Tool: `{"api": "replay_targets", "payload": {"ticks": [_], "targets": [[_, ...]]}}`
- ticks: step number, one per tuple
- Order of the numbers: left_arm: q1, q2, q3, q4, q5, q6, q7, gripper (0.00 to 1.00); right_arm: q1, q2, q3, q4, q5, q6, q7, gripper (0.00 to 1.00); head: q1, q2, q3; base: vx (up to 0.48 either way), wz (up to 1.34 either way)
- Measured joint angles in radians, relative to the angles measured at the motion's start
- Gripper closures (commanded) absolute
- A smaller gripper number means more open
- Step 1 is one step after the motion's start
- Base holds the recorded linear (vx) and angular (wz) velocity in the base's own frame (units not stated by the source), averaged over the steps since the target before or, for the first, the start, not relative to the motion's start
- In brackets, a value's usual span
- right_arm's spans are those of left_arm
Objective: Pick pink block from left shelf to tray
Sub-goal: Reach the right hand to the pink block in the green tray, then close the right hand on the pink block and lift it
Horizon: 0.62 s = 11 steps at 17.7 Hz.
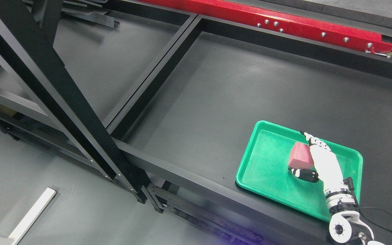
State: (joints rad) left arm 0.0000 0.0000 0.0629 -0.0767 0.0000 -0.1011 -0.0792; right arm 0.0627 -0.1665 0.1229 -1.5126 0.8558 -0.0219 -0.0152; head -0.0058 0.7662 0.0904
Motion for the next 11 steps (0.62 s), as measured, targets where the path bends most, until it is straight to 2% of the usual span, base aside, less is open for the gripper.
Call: {"api": "replay_targets", "payload": {"ticks": [6, 9, 10, 11], "targets": [[0.0, 0.0, 0.0, 0.0, 0.0, 0.0, 0.0, 0.0, -0.041, -0.013, 0.016, 0.044, 0.001, 0.0, 0.004, 0.34, 0.0, 0.0, 0.0, 0.0, 0.0], [0.0, 0.0, 0.0, 0.0, 0.0, 0.0, 0.0, 0.0, -0.05, -0.023, 0.021, 0.062, 0.001, 0.0, 0.0, 0.41, 0.0, 0.0, 0.0, 0.0, 0.0], [0.0, 0.0, 0.0, 0.0, 0.0, 0.0, 0.0, 0.0, -0.052, -0.025, 0.023, 0.067, 0.001, 0.002, 0.003, 0.46, 0.0, 0.0, 0.0, 0.0, 0.0], [0.0, 0.0, 0.0, 0.0, 0.0, 0.0, 0.0, 0.0, -0.054, -0.028, 0.024, 0.072, 0.001, 0.003, 0.011, 0.56, 0.0, 0.0, 0.0, 0.0, 0.0]]}}
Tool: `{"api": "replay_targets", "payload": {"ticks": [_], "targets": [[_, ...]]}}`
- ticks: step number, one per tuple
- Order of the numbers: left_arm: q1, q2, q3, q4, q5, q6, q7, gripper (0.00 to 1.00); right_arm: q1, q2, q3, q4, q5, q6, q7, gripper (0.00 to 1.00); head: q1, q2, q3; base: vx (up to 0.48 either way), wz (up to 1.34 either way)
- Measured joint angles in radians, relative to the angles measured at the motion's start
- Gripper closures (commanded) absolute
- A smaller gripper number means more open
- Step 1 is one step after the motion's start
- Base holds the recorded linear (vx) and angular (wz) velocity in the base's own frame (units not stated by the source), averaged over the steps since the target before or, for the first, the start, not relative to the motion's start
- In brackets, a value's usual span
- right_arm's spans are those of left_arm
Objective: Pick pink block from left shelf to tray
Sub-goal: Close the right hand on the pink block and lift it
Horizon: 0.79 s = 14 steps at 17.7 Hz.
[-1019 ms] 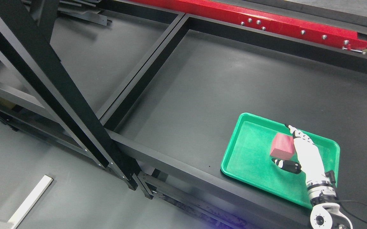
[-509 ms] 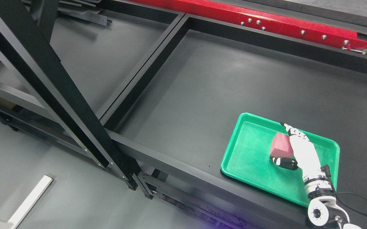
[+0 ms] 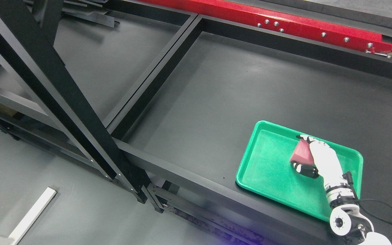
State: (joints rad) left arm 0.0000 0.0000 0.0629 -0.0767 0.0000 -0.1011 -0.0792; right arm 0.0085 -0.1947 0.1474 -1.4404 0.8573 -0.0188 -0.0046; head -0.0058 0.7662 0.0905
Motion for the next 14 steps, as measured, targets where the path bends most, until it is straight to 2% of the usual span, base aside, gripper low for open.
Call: {"api": "replay_targets", "payload": {"ticks": [4, 10, 14], "targets": [[0.0, 0.0, 0.0, 0.0, 0.0, 0.0, 0.0, 0.0, 0.01, -0.012, 0.006, 0.016, 0.0, -0.017, 0.005, 0.97, 0.0, 0.0, 0.0, 0.0, 0.0], [0.0, 0.0, 0.0, 0.0, 0.0, 0.0, 0.0, 0.0, 0.02, -0.022, 0.001, 0.032, -0.008, -0.057, 0.008, 0.99, 0.0, 0.0, 0.0, 0.0, 0.0], [0.0, 0.0, 0.0, 0.0, 0.0, 0.0, 0.0, 0.0, 0.034, -0.022, -0.015, 0.021, -0.013, -0.07, -0.038, 0.98, 0.0, 0.0, 0.0, 0.0, 0.0]]}}
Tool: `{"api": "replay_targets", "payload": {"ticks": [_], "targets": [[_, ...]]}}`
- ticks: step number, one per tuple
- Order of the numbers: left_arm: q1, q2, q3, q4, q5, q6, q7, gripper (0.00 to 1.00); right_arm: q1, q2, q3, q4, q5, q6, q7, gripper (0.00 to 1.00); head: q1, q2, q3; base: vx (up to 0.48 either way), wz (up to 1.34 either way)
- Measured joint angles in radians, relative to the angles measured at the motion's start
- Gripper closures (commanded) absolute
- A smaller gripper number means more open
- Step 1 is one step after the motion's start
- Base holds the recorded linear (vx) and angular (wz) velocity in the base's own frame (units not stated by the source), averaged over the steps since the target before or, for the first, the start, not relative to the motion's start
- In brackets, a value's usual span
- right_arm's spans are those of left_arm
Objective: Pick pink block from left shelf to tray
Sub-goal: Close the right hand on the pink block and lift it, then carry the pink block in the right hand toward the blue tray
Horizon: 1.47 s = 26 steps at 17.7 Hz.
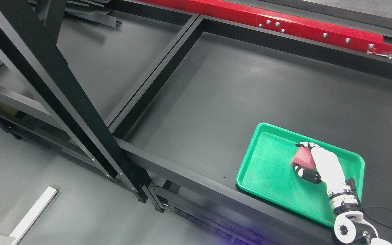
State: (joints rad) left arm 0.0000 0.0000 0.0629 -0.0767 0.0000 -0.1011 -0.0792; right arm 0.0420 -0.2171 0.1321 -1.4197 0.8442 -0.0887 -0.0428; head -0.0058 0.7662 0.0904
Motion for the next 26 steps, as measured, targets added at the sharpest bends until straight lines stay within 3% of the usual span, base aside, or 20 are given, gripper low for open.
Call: {"api": "replay_targets", "payload": {"ticks": [9, 26], "targets": [[0.0, 0.0, 0.0, 0.0, 0.0, 0.0, 0.0, 0.0, 0.041, 0.03, -0.097, -0.113, -0.045, -0.06, -0.203, 0.97, 0.0, 0.0, 0.0, 0.0, 0.0], [0.0, 0.0, 0.0, 0.0, 0.0, -0.003, 0.0, 0.0, 0.091, 0.076, -0.213, -0.248, -0.134, -0.101, -0.225, 0.97, 0.0, 0.0, 0.0, -0.036, 0.1]]}}
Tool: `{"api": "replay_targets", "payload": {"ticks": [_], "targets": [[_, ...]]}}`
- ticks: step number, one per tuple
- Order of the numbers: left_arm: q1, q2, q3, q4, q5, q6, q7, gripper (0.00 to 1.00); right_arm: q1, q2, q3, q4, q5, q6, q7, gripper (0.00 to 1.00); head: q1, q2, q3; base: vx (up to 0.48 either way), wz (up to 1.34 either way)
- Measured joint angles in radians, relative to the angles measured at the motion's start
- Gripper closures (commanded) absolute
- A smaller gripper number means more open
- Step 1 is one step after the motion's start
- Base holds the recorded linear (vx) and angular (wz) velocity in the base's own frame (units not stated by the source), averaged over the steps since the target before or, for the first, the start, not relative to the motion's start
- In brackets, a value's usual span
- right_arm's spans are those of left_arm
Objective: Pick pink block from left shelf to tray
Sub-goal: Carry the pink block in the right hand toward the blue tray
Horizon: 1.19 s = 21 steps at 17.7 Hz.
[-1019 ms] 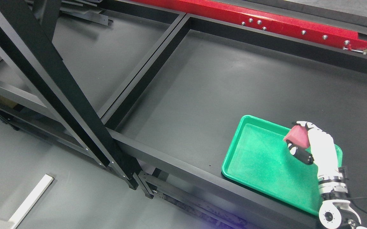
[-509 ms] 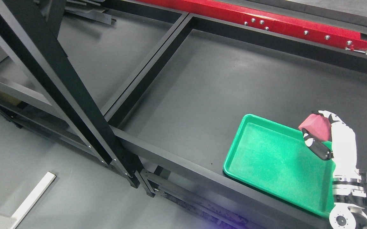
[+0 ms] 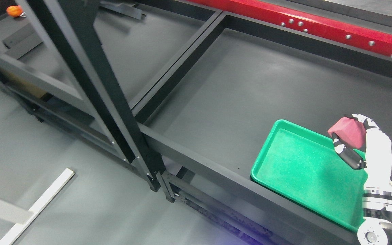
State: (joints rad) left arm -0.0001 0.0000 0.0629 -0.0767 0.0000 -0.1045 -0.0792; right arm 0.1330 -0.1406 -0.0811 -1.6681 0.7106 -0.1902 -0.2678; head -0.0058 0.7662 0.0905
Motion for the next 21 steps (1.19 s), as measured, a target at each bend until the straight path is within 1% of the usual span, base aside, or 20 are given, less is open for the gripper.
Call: {"api": "replay_targets", "payload": {"ticks": [8, 21], "targets": [[0.0, 0.0, 0.0, 0.0, 0.0, 0.002, 0.0, 0.0, 0.004, 0.006, -0.016, -0.017, -0.007, -0.001, 0.0, 0.97, 0.0, 0.0, 0.0, -0.101, 0.58], [0.0, 0.0, 0.0, 0.0, 0.0, 0.004, 0.0, 0.0, 0.008, 0.01, -0.024, -0.026, -0.016, -0.003, 0.0, 0.97, 0.0, 0.0, 0.0, -0.14, 0.84]]}}
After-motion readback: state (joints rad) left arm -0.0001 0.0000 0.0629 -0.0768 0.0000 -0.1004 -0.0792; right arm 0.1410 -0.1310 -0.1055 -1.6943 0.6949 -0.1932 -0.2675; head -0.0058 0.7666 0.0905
